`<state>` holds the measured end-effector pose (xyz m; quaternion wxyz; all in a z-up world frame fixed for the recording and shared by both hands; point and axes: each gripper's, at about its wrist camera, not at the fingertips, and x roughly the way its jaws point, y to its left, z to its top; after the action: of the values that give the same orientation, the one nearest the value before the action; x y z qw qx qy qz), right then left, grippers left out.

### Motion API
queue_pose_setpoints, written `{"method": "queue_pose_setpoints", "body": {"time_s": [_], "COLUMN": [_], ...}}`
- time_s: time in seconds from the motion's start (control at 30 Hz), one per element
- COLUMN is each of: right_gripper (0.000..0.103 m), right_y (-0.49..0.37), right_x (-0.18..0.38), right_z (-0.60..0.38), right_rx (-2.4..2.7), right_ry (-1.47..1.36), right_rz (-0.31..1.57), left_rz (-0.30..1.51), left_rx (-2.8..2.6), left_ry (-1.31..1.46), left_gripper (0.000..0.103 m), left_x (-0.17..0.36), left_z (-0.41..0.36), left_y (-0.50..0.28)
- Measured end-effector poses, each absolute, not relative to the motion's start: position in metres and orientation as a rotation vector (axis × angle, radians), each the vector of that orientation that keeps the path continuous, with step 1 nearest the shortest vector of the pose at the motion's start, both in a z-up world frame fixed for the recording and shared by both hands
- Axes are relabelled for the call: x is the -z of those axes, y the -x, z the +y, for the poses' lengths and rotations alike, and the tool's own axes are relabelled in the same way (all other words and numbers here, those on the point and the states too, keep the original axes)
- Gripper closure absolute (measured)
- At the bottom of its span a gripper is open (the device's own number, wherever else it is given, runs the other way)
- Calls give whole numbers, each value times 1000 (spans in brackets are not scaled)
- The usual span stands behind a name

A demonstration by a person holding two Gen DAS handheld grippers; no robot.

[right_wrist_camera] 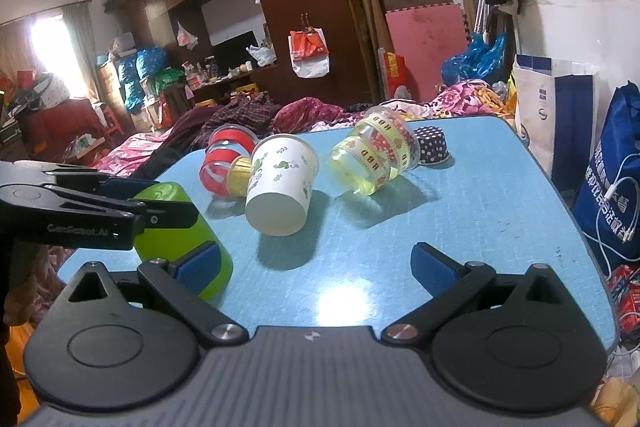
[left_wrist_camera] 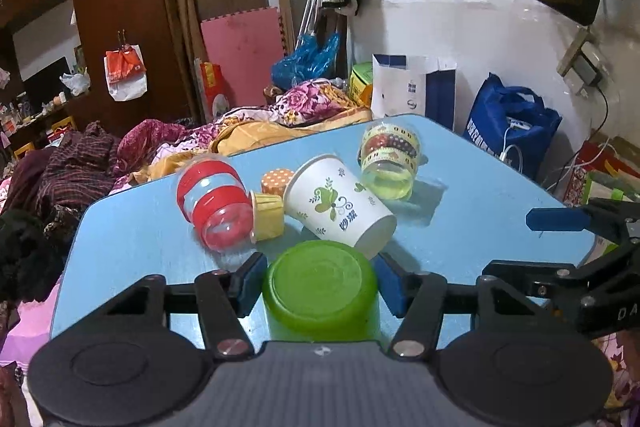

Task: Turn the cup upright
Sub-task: 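Hold the green cup raised in the left tool beside the right tool, then close the right tool on the green cup while the left tool releases it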

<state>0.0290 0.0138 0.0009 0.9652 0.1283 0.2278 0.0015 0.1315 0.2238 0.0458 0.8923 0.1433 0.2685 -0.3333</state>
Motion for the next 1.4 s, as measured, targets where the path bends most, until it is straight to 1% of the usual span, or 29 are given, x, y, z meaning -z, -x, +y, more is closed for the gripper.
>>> {"method": "queue_pose_setpoints", "body": {"time_s": [0.13, 0.23, 0.43, 0.67, 0.8, 1.0, 1.2, 1.3, 1.4], "right_gripper": [1, 1, 1, 1, 1, 1, 1, 1, 1], "right_y": [-33, -38, -46, -55, -59, -62, -69, -73, -73], "right_x": [-3, -3, -6, -4, -6, -11, -20, -23, -25], "right_z": [14, 13, 9, 10, 16, 32, 44, 54, 61], "right_rx": [-5, -7, 13, 25, 17, -14, -72, -98, -106], "right_ry": [-269, -283, -309, -334, -336, -332, -347, -338, -329], "right_rz": [456, 463, 467, 484, 494, 510, 576, 620, 645], "left_rz": [499, 377, 181, -38, -94, -187, -256, -261, -198], "left_rx": [717, 724, 742, 677, 675, 669, 667, 668, 684], "left_ry": [-240, -181, -50, 3, -18, -20, -34, -56, -105], "left_gripper": [41, 41, 41, 41, 41, 41, 41, 41, 42], "left_x": [-49, -43, -16, 23, 42, 52, 64, 67, 73], "left_z": [228, 237, 258, 262, 257, 265, 276, 278, 275], "left_y": [-129, -116, -94, -71, -57, -35, -17, -12, -16]}}
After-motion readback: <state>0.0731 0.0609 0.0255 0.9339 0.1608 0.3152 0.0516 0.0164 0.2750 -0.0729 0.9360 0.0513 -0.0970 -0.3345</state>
